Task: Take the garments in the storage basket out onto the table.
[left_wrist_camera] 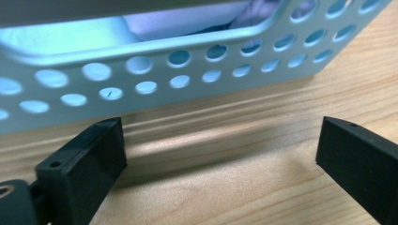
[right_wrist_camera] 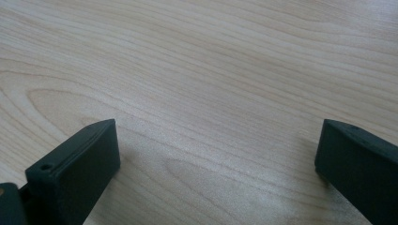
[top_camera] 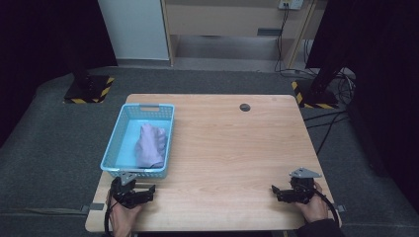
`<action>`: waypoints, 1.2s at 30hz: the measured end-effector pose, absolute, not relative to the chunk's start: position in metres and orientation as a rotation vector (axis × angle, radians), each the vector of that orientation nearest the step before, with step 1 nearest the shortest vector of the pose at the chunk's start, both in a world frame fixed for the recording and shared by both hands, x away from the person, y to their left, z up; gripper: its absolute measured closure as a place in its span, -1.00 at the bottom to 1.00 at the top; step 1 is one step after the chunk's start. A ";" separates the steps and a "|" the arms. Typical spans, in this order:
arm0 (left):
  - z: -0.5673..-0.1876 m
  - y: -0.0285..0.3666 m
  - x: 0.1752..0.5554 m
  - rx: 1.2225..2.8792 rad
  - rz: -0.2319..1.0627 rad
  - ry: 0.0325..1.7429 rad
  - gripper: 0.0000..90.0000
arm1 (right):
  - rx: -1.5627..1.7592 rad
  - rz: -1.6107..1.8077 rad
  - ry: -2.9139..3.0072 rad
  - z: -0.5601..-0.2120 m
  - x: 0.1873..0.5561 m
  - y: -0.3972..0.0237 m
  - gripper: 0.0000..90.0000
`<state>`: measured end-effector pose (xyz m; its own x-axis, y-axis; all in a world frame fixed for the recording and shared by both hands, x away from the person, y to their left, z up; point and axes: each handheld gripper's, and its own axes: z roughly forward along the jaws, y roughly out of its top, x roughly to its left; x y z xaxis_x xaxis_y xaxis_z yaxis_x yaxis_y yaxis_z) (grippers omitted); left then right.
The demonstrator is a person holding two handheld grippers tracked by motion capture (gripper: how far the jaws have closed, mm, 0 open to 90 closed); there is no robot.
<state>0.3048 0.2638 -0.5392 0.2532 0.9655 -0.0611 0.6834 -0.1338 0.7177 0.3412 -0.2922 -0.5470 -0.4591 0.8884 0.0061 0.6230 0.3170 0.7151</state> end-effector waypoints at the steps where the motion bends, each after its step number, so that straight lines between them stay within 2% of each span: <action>1: -0.539 0.264 0.304 1.886 0.559 1.502 -0.94 | 1.343 0.931 2.200 -0.547 0.341 -0.292 -0.99; 13: -0.530 0.268 0.302 1.858 0.444 1.527 -0.89 | 1.341 0.930 2.200 -0.547 0.341 -0.292 -0.99; 36: -0.493 0.276 0.291 1.750 0.462 1.449 -0.88 | 1.340 0.930 2.201 -0.547 0.341 -0.292 -0.99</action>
<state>0.2911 0.2758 -0.4927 0.2773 0.9386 -0.2051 0.6462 -0.0242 0.7627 0.3413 -0.2923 -0.5470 -0.4605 0.8877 0.0046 0.6218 0.3189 0.7153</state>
